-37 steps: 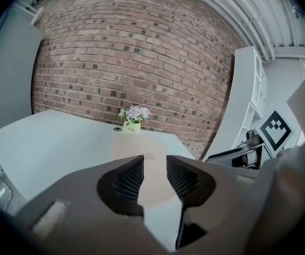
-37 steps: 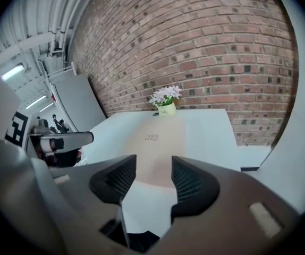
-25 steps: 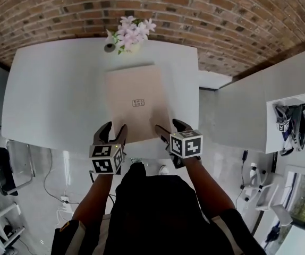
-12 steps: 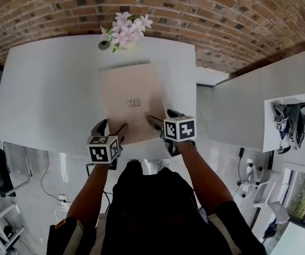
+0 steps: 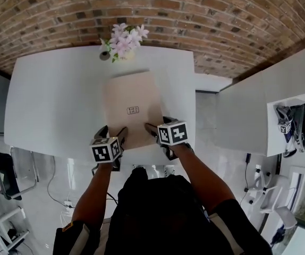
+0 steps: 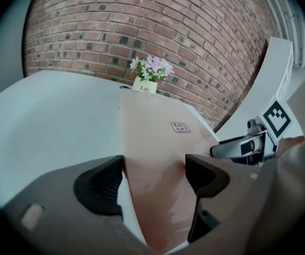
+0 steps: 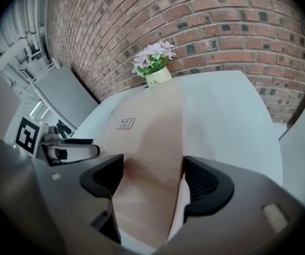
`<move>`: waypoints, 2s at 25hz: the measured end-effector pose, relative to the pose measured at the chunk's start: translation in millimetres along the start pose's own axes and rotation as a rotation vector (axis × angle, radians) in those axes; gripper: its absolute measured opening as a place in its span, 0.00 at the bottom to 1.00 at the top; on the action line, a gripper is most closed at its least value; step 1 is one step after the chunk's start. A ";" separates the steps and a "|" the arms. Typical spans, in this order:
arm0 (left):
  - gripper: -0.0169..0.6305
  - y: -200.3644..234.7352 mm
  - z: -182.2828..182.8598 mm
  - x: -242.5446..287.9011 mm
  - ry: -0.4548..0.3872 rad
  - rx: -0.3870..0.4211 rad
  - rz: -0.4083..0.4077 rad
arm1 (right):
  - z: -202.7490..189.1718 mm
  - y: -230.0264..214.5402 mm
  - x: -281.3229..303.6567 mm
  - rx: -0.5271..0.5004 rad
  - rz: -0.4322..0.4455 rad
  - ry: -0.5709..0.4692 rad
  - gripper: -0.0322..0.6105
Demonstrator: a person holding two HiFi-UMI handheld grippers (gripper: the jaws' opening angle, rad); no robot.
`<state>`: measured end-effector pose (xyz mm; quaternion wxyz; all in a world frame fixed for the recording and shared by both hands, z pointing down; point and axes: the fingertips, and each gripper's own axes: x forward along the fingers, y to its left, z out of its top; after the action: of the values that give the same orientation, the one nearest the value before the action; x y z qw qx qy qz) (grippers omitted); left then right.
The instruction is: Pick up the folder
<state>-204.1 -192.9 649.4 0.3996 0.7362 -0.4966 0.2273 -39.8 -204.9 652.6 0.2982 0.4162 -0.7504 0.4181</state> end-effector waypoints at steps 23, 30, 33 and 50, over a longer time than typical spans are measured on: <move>0.59 -117.1 50.8 -101.8 -0.301 0.095 0.021 | 26.9 10.4 -155.8 -0.084 0.020 -0.264 0.60; 0.59 -185.1 45.0 -144.7 -0.398 0.115 0.044 | 15.9 3.8 -232.2 -0.151 0.046 -0.359 0.60; 0.59 -213.7 36.7 -161.4 -0.440 0.118 0.062 | 7.2 0.2 -262.4 -0.191 0.058 -0.391 0.60; 0.59 -316.7 -25.8 -227.5 -0.572 0.137 0.088 | -66.4 -11.9 -374.5 -0.277 0.049 -0.470 0.61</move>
<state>-5.1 12.5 383.0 0.1827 0.7734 -0.6039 0.0606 155.3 -9.8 390.5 0.1596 0.4387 -0.8589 0.2104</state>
